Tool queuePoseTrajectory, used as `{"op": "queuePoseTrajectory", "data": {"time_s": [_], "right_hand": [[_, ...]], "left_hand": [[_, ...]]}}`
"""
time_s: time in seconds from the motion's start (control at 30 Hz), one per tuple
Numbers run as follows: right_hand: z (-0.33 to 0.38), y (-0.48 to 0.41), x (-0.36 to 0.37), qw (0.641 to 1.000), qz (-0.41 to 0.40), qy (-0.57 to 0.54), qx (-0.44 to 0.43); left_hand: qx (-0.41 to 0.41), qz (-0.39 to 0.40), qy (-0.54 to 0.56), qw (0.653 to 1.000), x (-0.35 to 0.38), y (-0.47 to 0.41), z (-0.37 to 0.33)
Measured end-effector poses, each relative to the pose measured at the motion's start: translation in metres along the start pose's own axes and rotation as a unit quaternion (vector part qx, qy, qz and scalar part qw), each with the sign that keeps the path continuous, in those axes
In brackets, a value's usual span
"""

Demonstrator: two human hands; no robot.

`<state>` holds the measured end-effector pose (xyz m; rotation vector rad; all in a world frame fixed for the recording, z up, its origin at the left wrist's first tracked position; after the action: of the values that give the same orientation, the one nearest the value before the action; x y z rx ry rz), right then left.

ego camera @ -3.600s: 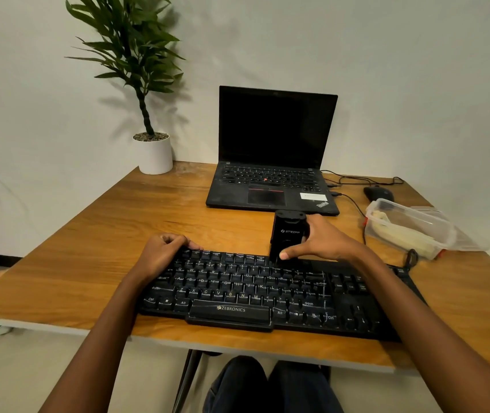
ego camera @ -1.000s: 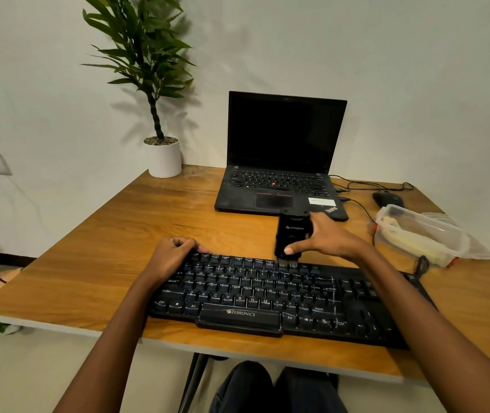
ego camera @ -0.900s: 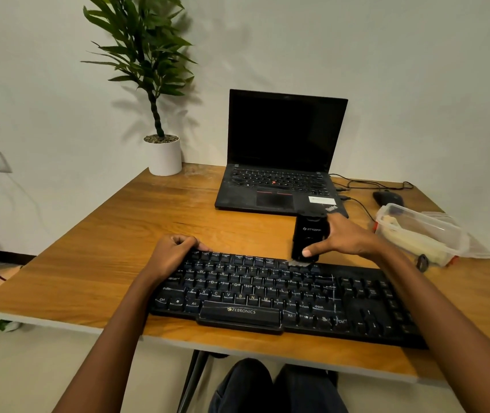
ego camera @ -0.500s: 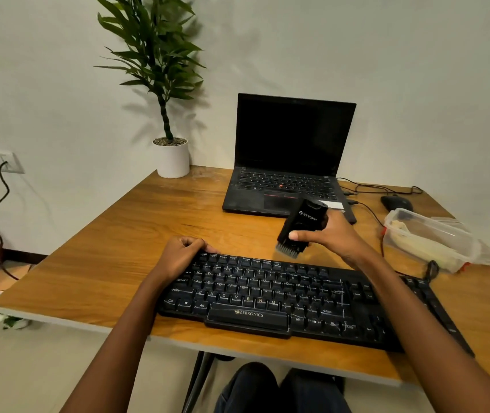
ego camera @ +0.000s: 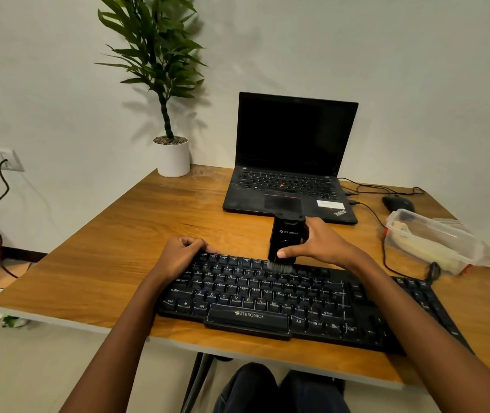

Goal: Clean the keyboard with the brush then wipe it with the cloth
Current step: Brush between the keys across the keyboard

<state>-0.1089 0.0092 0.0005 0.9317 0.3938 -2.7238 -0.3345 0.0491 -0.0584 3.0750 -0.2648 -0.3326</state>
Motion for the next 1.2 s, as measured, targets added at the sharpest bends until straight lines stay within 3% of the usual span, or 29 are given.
{"op": "queuePoseTrajectory", "data": {"time_s": [0.13, 0.4, 1.2], "right_hand": [[-0.002, -0.001, -0.010, 0.998, -0.061, -0.002, -0.002], [-0.001, -0.004, -0.004, 0.999, 0.045, 0.013, 0.020], [-0.003, 0.002, -0.005, 0.999, 0.034, 0.016, 0.007]], "left_hand": [[0.000, 0.003, -0.005, 1.000, 0.000, 0.000, 0.000], [-0.006, 0.004, -0.007, 1.000, 0.002, 0.003, -0.002], [-0.004, 0.001, -0.017, 1.000, 0.001, -0.002, 0.002]]}}
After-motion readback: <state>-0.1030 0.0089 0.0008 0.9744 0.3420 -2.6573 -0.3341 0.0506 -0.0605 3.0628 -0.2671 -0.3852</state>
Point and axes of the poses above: each hand's wrist, its own y-axis away from the middle knuckle, its own x-axis out of the palm, z = x × y, the point moved 9 cm from there along -y, towards the middle knuckle, and after that the axes turned 7 degrees about -x, right-handed, at the moved point
